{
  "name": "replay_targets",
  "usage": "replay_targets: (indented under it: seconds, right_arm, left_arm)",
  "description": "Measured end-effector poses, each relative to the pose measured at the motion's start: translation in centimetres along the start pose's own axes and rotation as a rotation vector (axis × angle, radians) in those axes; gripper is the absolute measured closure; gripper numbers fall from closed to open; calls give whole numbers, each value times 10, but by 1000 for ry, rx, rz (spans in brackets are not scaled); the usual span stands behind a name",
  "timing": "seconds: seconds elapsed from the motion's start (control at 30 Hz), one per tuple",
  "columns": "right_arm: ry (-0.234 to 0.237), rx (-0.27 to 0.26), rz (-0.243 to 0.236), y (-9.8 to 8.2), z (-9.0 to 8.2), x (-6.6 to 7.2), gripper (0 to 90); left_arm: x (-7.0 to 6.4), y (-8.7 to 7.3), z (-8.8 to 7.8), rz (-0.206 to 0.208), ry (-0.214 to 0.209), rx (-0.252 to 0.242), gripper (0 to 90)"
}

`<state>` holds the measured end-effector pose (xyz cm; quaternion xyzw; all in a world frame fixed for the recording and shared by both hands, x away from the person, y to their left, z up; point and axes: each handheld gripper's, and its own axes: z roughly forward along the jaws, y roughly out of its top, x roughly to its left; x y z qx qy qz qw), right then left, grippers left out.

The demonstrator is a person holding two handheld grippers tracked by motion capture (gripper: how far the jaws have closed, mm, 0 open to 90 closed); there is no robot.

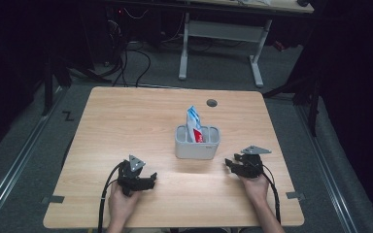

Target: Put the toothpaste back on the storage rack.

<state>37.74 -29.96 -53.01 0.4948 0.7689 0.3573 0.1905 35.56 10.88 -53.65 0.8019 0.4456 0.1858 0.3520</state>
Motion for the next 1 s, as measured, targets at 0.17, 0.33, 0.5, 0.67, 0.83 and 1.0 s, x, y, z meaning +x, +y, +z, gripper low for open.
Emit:
replay_targets:
  seconds: [0.17, 0.33, 0.5, 0.67, 0.83, 1.0]
  right_arm:
    - [-30, 6, -43, 0, 1, 4, 485]
    - [-46, 9, -65, 0, 2, 7, 481]
    - [-47, 9, -65, 0, 2, 7, 476]
    - [-44, 10, -70, 0, 2, 7, 465]
    - [-42, 11, -69, 0, 2, 7, 461]
    - [-38, 12, -72, 0, 2, 8, 454]
  left_arm:
    - [0, 0, 0, 0, 0, 0, 162]
    - [0, 0, 0, 0, 0, 0, 162]
    - [0, 0, 0, 0, 0, 0, 162]
    - [0, 0, 0, 0, 0, 0, 162]
    - [0, 0, 0, -1, 0, 1, 162]
    - [0, 0, 0, 0, 1, 0, 162]
